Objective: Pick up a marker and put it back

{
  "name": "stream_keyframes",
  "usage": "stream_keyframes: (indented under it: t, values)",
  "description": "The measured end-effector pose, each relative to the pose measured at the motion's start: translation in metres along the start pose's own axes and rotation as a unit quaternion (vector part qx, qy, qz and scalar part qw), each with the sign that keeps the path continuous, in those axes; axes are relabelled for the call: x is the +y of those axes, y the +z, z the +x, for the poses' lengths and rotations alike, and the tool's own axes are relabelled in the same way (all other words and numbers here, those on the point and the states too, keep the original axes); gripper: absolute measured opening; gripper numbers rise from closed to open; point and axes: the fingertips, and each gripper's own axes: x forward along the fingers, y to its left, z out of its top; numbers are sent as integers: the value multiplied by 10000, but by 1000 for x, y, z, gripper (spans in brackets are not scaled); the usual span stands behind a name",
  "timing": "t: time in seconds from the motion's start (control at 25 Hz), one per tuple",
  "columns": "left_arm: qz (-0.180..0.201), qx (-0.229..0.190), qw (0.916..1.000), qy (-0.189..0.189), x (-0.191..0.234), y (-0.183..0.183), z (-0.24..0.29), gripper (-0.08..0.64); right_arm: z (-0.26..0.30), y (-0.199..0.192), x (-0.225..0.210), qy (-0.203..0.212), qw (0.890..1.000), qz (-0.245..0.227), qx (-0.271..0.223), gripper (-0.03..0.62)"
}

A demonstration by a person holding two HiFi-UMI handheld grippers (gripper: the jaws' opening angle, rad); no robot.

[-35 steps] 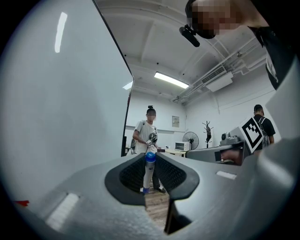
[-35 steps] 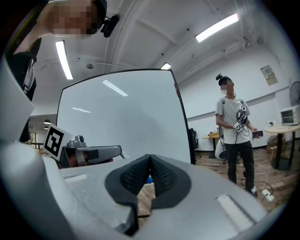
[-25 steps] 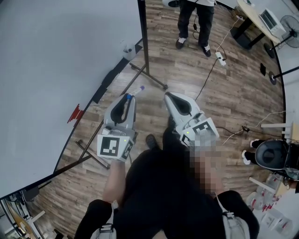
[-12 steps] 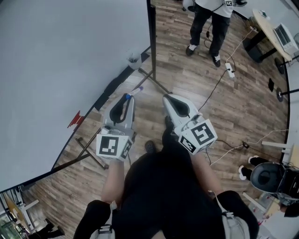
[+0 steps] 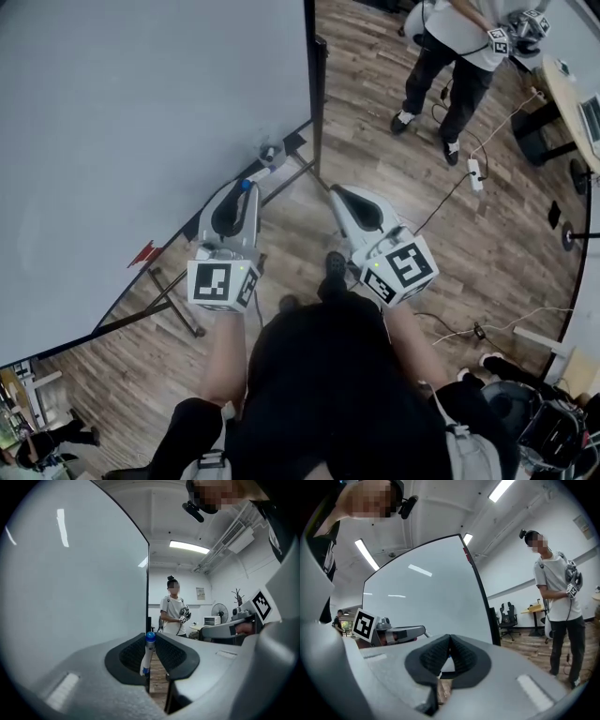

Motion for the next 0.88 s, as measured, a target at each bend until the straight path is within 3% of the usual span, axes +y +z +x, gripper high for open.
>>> stream_keyframes:
  t: [0.2, 0.48, 0.88]
  values:
    - [73, 38, 9990, 446, 14, -5, 34, 77, 15, 5, -37, 226, 9997, 7, 72, 2]
    - [101, 338, 9929, 1140, 50, -40, 67, 77, 40, 2, -65, 630, 9974, -5, 339, 2]
    - [-111, 855, 9866, 1384, 57, -95, 88, 77, 42, -2, -86, 754, 9959, 41, 499, 2]
